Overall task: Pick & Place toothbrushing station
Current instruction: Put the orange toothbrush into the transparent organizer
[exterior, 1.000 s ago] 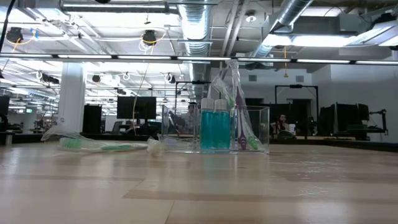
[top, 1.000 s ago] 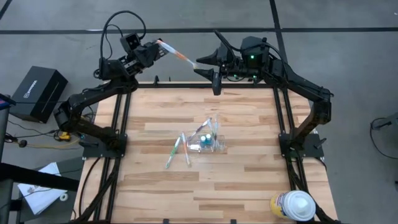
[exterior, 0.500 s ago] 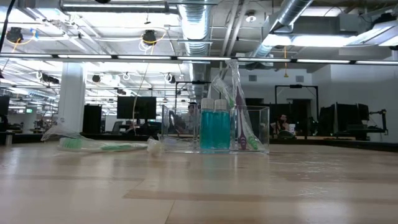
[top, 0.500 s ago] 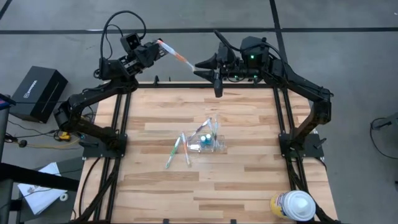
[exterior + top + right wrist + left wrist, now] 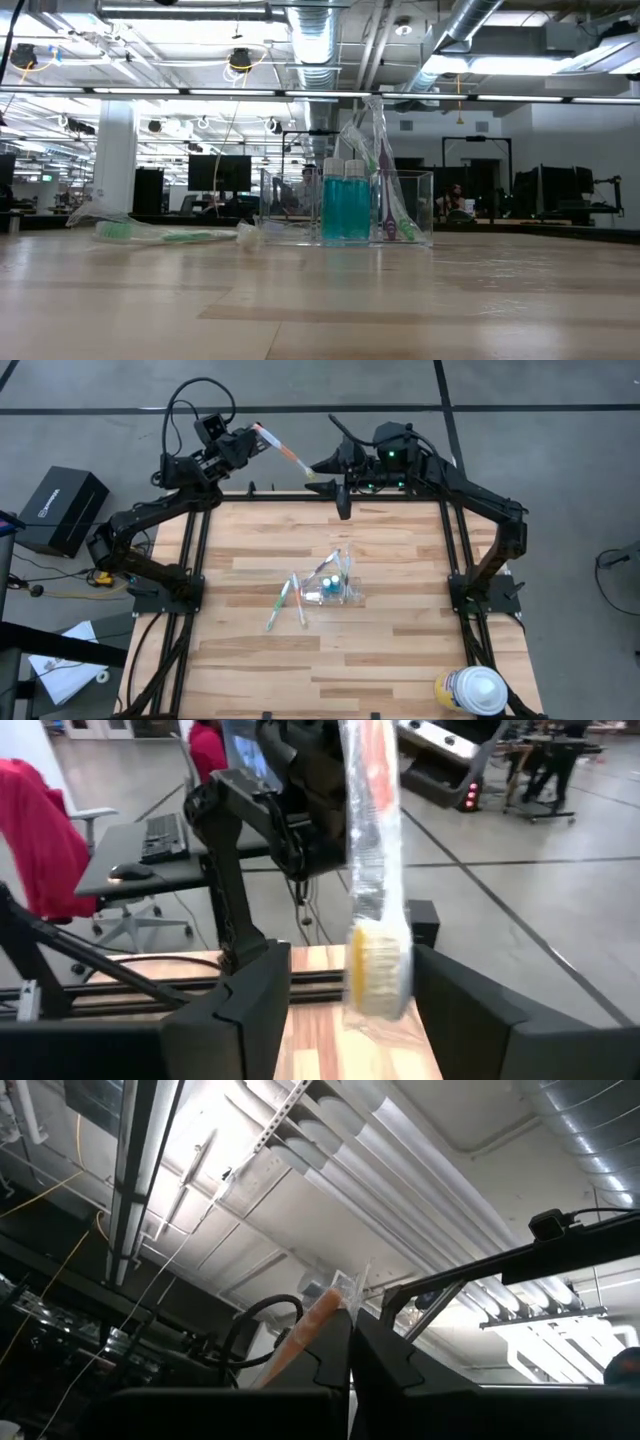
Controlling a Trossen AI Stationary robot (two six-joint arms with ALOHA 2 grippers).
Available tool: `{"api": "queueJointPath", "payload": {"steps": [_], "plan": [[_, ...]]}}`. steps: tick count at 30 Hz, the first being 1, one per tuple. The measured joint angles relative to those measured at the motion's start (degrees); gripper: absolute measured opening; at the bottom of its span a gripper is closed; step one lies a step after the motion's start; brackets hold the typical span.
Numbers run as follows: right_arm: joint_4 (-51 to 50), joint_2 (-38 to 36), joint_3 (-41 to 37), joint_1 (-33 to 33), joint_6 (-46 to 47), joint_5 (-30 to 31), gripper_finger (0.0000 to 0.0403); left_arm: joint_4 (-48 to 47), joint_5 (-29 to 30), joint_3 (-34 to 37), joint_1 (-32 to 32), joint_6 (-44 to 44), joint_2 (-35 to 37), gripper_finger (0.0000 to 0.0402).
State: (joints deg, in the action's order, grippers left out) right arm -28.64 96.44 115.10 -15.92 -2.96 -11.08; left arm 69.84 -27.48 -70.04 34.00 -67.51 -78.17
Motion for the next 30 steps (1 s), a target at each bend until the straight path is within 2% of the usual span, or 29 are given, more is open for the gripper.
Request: {"api": "queueJointPath", "payload": {"steps": [7,17,21,27,30], "plan": [[4.37,1.03,-0.03,0.04,-0.10,-1.11,0.0178,-0.39,-0.12,0.00,0.00,0.00,-0.02,0.0000],[4.37,1.01,0.01,0.04,-0.08,-1.06,0.0147,-0.59,-0.73,0.00,0.02,0.00,-0.02,0.0000],[4.46,1.01,0.01,0.04,-0.78,-0.83,0.0111,-0.61,-1.38,0.00,0.02,-0.02,-0.02,0.0000],[4.98,1.01,0.01,-0.02,-1.49,-0.01,0.0017,-0.50,-1.49,0.00,0.02,0.07,-0.02,0.0000],[5.03,1.01,0.01,-0.61,-1.53,-0.01,0.0019,-0.61,-1.49,0.00,0.00,0.20,-0.02,0.0000]]}}
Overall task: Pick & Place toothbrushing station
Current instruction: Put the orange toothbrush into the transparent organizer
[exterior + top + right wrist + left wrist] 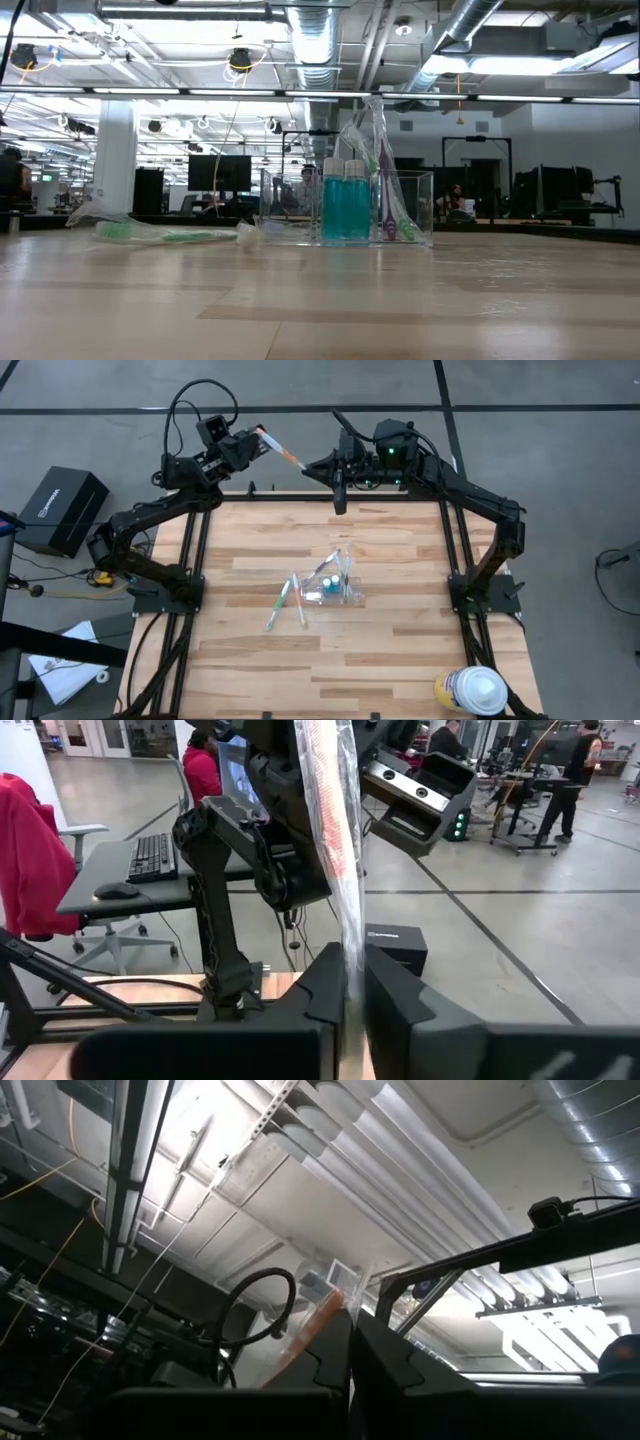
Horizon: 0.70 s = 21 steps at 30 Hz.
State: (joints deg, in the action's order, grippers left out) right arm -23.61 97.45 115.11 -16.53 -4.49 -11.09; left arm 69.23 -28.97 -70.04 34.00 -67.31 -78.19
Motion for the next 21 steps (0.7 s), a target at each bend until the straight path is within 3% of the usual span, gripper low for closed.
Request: {"api": "queueJointPath", "payload": {"steps": [10,21], "plan": [[-2.66,-0.21,0.02,-1.13,-0.90,0.97,0.0010,-0.65,-0.31,0.05,1.63,-0.01,-0.05,0.0006],[-11.36,-3.34,0.04,-6.90,-6.28,3.26,0.0004,-0.96,-9.53,0.04,11.53,0.01,0.07,0.0057]]}}
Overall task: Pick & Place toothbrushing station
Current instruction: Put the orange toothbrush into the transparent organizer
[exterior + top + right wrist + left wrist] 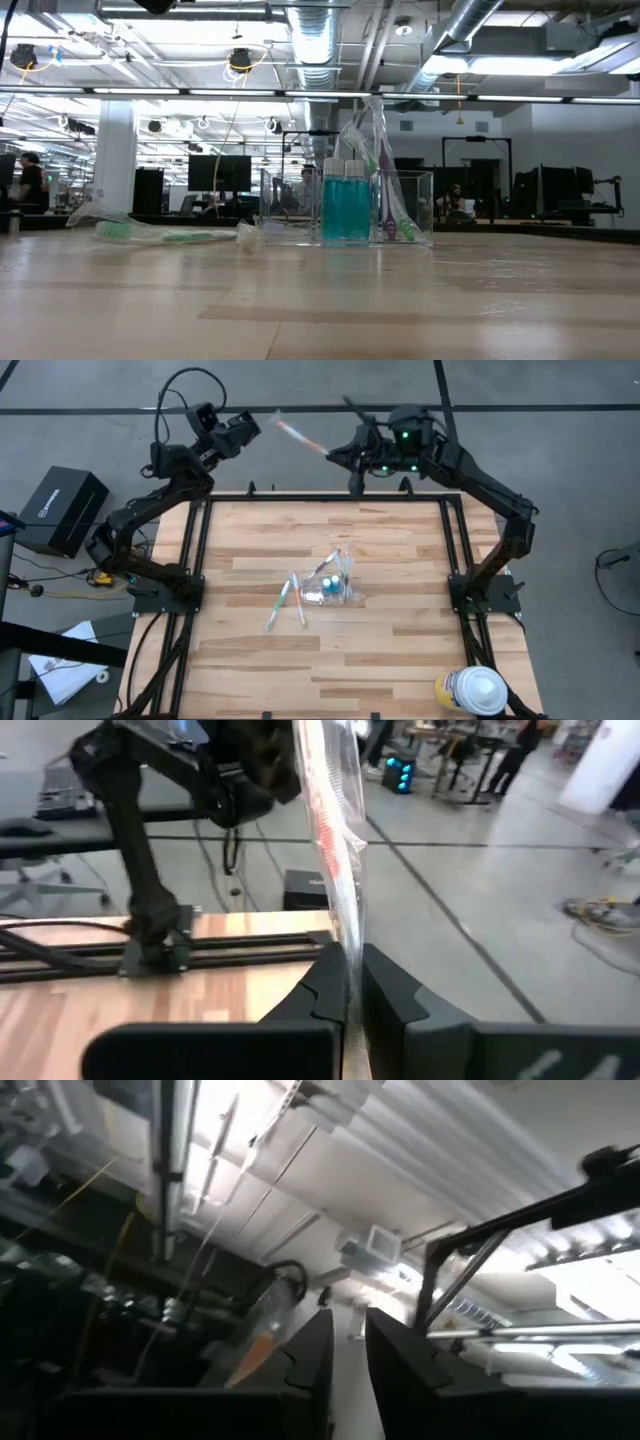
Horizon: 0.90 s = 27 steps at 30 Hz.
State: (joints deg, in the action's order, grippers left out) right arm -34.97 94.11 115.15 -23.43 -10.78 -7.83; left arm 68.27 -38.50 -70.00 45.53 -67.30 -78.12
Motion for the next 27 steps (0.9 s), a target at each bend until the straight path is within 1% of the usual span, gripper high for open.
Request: {"api": "queueJointPath", "payload": {"steps": [4,6,8,12,13,15,18,19,22,24,27], "plan": [[-6.24,-1.72,-0.03,-2.51,-1.69,-1.16,0.0004,-3.47,-5.20,0.00,5.47,-0.03,-0.05,0.0066],[-12.19,-3.17,-0.06,-3.48,-2.11,-1.19,0.0004,-5.79,-8.70,0.00,8.31,0.60,-0.03,0.0065],[-16.86,-4.20,0.01,-4.08,-3.86,-1.19,0.0004,-10.19,-12.58,0.00,10.81,2.36,-0.03,0.0060],[-27.32,-5.30,0.06,-3.69,-4.87,-1.16,0.0004,-20.79,-17.40,0.39,13.95,9.54,-0.03,0.0046],[-31.20,-5.47,0.10,-3.49,-4.89,-1.14,0.0004,-23.56,-18.71,0.42,14.31,11.91,-0.03,0.0042],[-38.51,-5.20,1.20,-2.95,-5.74,-1.06,0.0004,-29.29,-20.52,0.44,14.35,16.30,-0.05,0.0035],[-50.90,-4.76,3.82,-1.40,-6.27,1.13,0.0004,-38.16,-22.54,0.45,14.25,22.89,-0.05,0.0026],[-53.64,-4.31,4.56,-0.79,-6.35,1.73,0.0004,-40.68,-23.18,0.46,14.24,24.94,-0.07,0.0023],[-54.81,-3.64,5.46,1.52,-4.06,1.67,0.0004,-47.43,-23.25,0.46,14.24,30.44,-0.07,0.0018],[-55.19,-4.10,6.18,2.90,-2.89,-0.10,0.0004,-48.95,-23.19,0.48,14.24,31.42,-0.12,0.0015],[-55.18,-4.88,6.75,3.95,0.21,-0.49,0.0004,-49.04,-23.22,0.46,13.35,31.90,-0.09,0.0013]]}}
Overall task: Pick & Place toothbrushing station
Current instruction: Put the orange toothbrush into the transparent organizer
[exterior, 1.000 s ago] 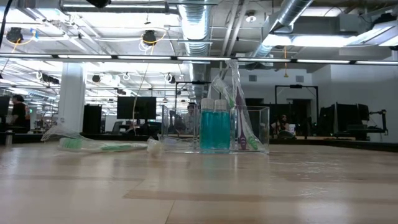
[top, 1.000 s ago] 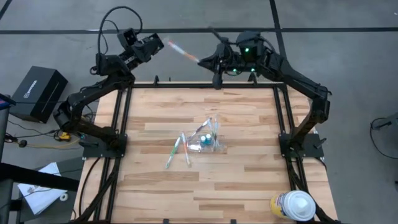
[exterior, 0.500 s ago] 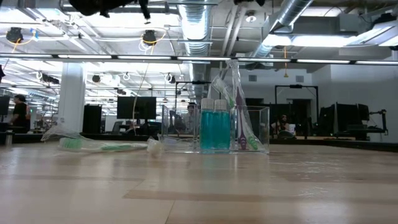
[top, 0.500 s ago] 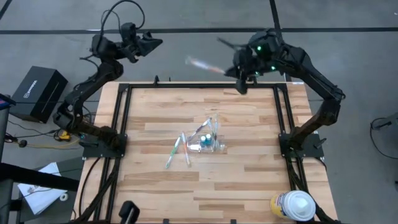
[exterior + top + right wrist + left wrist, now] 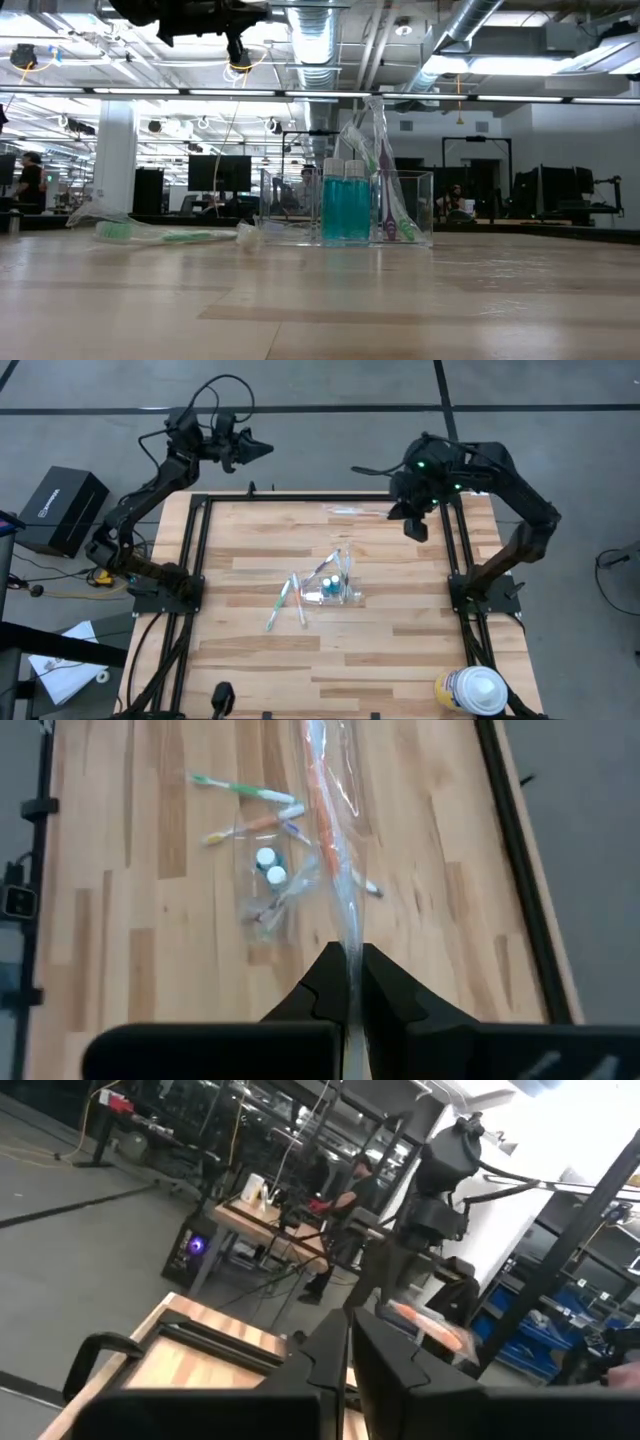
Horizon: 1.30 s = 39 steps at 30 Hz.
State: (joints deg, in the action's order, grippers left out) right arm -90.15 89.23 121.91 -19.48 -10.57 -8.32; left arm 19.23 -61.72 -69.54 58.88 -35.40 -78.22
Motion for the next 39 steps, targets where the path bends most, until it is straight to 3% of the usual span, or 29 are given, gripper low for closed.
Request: {"api": "queueJointPath", "payload": {"steps": [6,10,16,29,39], "plan": [[0.15,1.72,-0.26,1.73,2.39,-1.10,0.0004,-2.66,-0.85,0.00,-5.67,1.08,0.00,0.0012],[0.08,3.26,-0.25,2.72,3.09,-4.97,0.0004,-5.33,-2.18,0.00,-9.24,2.31,0.00,0.0014],[0.30,4.96,-0.13,4.96,3.78,-6.93,0.0007,-10.58,-3.16,0.00,-12.30,4.67,0.07,0.0051],[3.82,6.71,-0.35,8.76,4.66,-1.36,0.0004,-11.79,-0.96,0.00,-19.54,-3.17,-7.17,0.0151],[2.16,6.67,-0.35,7.29,5.53,-2.12,0.0005,-6.54,-3.23,0.00,-26.91,-7.30,-11.21,0.0166]]}}
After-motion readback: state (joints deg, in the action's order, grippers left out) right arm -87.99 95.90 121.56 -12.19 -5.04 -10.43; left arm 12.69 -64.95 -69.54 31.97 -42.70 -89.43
